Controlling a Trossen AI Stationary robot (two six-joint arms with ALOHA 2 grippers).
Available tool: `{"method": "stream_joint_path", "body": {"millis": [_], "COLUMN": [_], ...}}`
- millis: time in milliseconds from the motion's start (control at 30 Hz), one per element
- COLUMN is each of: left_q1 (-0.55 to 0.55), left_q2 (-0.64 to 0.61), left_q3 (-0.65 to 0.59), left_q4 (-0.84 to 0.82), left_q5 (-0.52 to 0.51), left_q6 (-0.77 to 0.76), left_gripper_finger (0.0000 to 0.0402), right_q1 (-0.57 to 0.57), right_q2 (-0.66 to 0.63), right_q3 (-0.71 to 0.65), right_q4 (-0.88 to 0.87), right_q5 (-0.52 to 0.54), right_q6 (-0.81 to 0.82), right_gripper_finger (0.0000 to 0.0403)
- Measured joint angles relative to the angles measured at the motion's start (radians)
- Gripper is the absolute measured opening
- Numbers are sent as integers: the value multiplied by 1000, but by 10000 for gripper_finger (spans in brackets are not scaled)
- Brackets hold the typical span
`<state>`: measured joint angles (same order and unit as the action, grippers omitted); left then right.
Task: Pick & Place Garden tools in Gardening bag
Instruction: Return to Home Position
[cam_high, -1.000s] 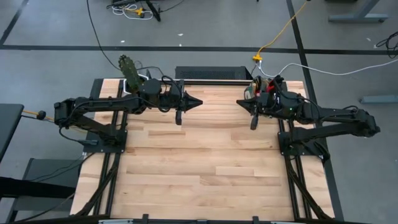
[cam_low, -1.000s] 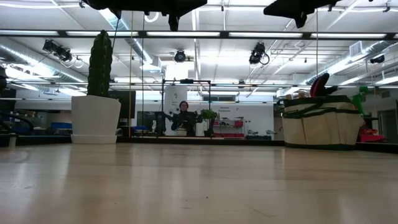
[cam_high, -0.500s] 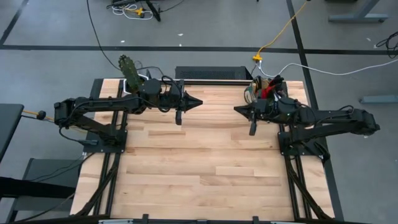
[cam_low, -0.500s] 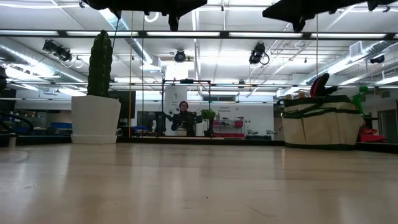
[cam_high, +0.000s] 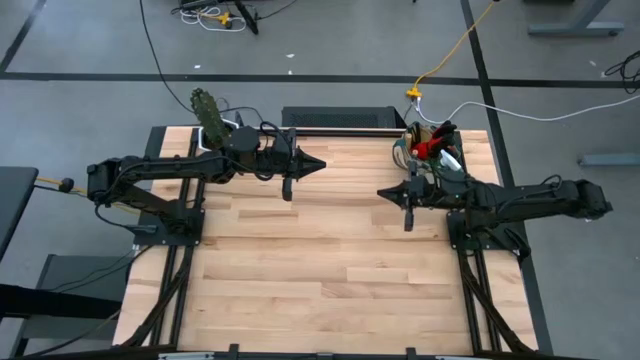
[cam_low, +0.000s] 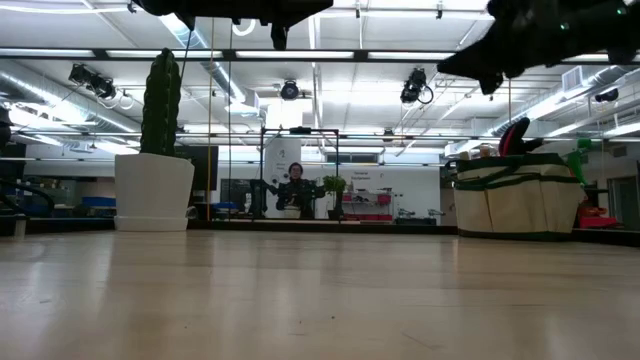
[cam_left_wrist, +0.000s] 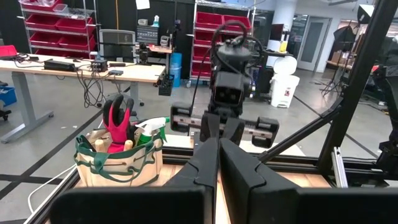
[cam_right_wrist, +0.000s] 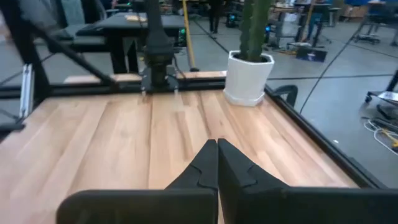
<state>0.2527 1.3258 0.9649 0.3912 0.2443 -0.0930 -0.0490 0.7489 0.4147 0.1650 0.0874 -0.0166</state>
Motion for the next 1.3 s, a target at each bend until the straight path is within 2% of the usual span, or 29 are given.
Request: {"method": "stream_joint_path", "body": {"millis": [267, 1300], "left_q1": [0, 0], "left_q2": [0, 0], "left_q3": [0, 0], "left_q4": [0, 0], "left_q5": [0, 0], "left_q6": [0, 0], "left_gripper_finger": [23, 23], "right_q1": [0, 0], "right_q2": [-101, -440], "right_q3": [-121, -373], "right_q4": [22, 21], "right_q5": [-59, -44], "right_q6": [-22, -18], "right_gripper_finger": [0, 0]}}
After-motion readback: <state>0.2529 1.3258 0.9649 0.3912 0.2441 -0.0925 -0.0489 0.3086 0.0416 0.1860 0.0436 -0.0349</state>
